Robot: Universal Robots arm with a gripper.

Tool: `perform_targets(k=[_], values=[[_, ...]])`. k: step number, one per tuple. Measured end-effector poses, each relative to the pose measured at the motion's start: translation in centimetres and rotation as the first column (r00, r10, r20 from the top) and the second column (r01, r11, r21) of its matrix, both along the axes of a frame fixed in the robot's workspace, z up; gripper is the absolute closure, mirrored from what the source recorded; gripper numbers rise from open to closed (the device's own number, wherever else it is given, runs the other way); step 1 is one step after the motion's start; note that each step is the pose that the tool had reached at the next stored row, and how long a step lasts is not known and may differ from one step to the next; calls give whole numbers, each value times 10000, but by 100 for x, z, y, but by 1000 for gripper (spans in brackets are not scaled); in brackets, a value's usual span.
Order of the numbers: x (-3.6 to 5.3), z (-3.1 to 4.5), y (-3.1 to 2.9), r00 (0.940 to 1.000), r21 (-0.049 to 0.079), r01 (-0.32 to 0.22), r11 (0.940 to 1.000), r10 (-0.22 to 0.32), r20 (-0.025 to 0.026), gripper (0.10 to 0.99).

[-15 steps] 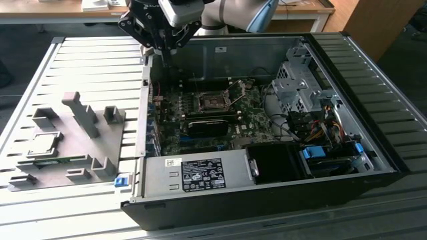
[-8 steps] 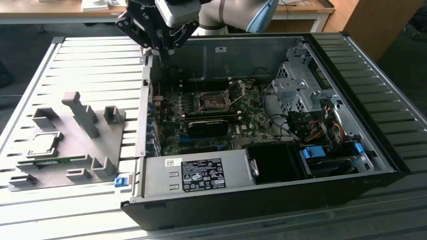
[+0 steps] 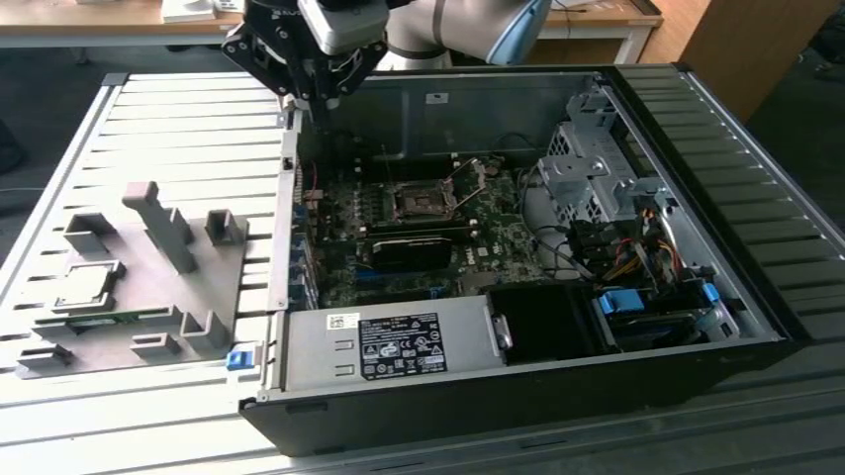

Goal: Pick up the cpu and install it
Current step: 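Reach for the cpu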

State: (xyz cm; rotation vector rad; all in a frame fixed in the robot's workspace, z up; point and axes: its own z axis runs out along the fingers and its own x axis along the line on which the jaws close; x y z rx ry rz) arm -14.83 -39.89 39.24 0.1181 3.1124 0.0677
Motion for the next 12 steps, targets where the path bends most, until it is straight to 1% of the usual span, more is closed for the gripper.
perform_targets(k=[12], values=[[-51,-3,0,10000,0,-1,10000,1,0,980]])
